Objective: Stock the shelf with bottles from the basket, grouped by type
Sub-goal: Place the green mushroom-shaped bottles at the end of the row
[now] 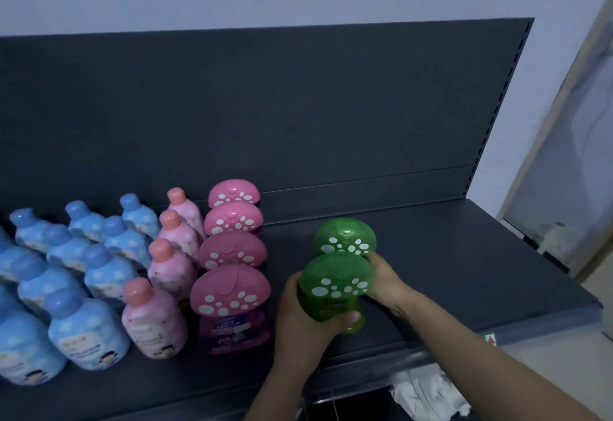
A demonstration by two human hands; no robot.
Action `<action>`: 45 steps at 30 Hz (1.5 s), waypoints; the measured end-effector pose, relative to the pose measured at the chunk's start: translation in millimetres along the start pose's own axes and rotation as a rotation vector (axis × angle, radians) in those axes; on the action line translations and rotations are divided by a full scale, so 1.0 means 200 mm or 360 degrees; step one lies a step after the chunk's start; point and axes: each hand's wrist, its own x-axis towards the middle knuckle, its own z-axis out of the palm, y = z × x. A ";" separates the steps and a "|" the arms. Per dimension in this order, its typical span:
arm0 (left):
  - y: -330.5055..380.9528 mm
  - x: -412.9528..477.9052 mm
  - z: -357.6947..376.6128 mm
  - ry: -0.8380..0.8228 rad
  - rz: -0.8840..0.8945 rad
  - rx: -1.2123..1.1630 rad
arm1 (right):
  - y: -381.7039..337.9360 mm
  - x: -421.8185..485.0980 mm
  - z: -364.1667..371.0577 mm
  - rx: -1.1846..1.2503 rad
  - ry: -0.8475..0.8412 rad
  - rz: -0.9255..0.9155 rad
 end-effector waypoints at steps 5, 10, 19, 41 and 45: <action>-0.03 -0.07 0.15 0.0491 0.0010 0.0267 | 0.01 0.03 -0.04 -0.0056 -0.0094 -0.0048; -0.06 -0.05 0.27 0.0755 0.0039 0.0435 | -0.01 0.10 -0.06 -0.0099 -0.0253 0.0003; -0.02 0.30 0.31 0.0974 0.0007 0.0424 | -0.13 0.52 0.09 0.0873 -0.0116 0.0367; -0.14 0.50 0.23 0.1071 0.0102 0.0440 | -0.20 0.77 0.20 0.1018 -0.0251 0.0431; -0.15 0.50 0.23 0.1060 0.0060 0.0455 | -0.20 0.74 0.16 0.0785 -0.0222 0.0386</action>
